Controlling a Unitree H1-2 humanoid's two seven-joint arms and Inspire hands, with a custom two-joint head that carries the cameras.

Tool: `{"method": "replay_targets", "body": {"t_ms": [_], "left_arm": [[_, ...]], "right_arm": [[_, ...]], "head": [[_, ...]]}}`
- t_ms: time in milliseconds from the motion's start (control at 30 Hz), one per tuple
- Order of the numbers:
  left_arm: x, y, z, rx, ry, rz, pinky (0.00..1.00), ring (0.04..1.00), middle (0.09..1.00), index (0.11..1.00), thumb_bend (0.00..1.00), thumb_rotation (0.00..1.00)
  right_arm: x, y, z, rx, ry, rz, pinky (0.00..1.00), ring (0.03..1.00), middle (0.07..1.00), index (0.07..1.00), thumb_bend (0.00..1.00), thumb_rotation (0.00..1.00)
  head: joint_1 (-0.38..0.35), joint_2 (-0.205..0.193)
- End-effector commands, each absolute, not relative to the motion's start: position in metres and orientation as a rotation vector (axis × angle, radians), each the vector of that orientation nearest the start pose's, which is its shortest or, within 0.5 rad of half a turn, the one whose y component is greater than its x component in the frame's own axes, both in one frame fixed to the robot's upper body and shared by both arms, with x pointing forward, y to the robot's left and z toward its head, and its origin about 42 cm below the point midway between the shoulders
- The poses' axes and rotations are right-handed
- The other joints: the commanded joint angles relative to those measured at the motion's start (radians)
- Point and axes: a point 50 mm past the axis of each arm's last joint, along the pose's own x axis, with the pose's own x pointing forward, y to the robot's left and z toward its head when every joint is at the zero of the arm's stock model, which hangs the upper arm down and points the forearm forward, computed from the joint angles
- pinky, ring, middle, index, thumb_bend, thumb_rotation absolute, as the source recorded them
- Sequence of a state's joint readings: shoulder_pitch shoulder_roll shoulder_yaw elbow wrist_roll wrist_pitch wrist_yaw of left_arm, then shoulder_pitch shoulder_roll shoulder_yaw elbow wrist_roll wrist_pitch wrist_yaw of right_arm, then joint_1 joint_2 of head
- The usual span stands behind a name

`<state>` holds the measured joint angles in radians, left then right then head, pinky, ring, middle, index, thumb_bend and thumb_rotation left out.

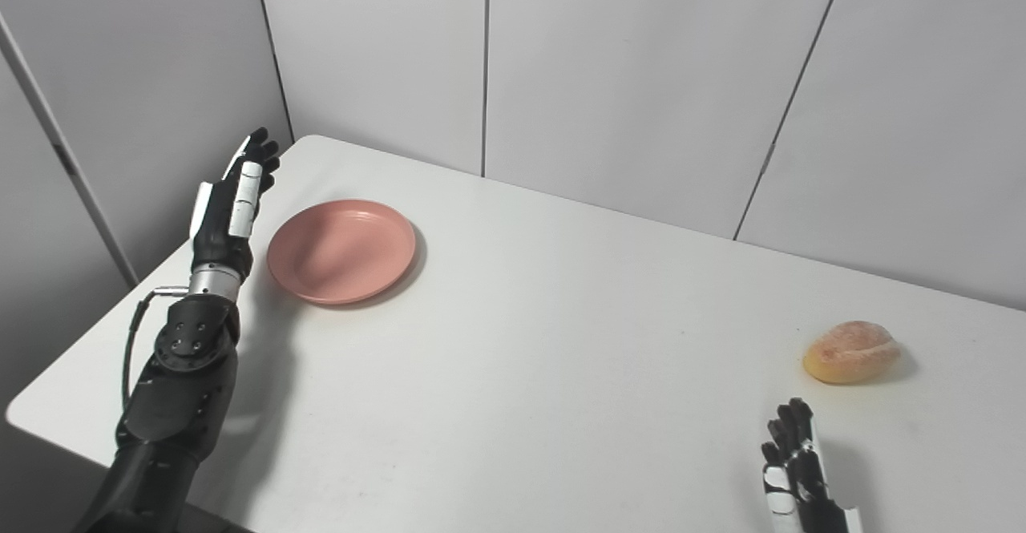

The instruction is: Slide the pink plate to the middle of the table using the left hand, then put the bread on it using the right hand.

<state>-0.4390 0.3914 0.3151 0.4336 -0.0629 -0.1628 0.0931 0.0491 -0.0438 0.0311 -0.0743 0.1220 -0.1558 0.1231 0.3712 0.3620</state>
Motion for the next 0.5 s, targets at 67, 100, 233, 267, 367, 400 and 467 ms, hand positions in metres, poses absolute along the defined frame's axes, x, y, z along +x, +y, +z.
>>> {"method": "replay_targets", "body": {"t_ms": [67,100,233,267,367,400,467], "left_arm": [[0.417,0.432,0.230,0.216,-0.349,0.427,0.97,0.931,0.931,0.902,0.68,1.00],[0.417,0.432,0.229,0.217,-0.346,0.430,0.97,0.930,0.930,0.901,0.68,1.00],[0.420,0.436,0.225,0.225,-0.331,0.435,0.96,0.927,0.932,0.907,0.69,1.00],[0.421,0.438,0.224,0.225,-0.327,0.435,0.96,0.927,0.932,0.908,0.70,1.00],[0.422,0.440,0.220,0.220,-0.311,0.433,0.97,0.932,0.939,0.914,0.68,1.00],[0.422,0.441,0.218,0.221,-0.305,0.435,0.97,0.931,0.939,0.914,0.69,1.00],[0.421,0.441,0.215,0.224,-0.299,0.437,0.97,0.927,0.935,0.913,0.69,1.00]], "right_arm": [[0.272,-0.215,0.128,0.075,-0.261,0.150,1.00,1.000,1.000,1.000,0.41,0.82],[0.272,-0.215,0.128,0.073,-0.262,0.152,1.00,1.000,1.000,1.000,0.41,0.82],[0.271,-0.216,0.129,0.069,-0.264,0.158,1.00,1.000,1.000,1.000,0.40,0.84],[0.271,-0.216,0.128,0.067,-0.264,0.158,1.00,1.000,1.000,1.000,0.40,0.84],[0.271,-0.216,0.129,0.069,-0.266,0.156,1.00,1.000,1.000,1.000,0.41,0.84],[0.271,-0.215,0.129,0.070,-0.267,0.154,1.00,1.000,1.000,1.000,0.41,0.84],[0.270,-0.215,0.129,0.068,-0.266,0.153,1.00,1.000,1.000,1.000,0.41,0.84]], "head": [[0.001,0.002],[0.001,0.002],[0.003,0.006],[0.003,0.007],[0.003,0.009],[0.003,0.009],[0.008,0.011]]}}
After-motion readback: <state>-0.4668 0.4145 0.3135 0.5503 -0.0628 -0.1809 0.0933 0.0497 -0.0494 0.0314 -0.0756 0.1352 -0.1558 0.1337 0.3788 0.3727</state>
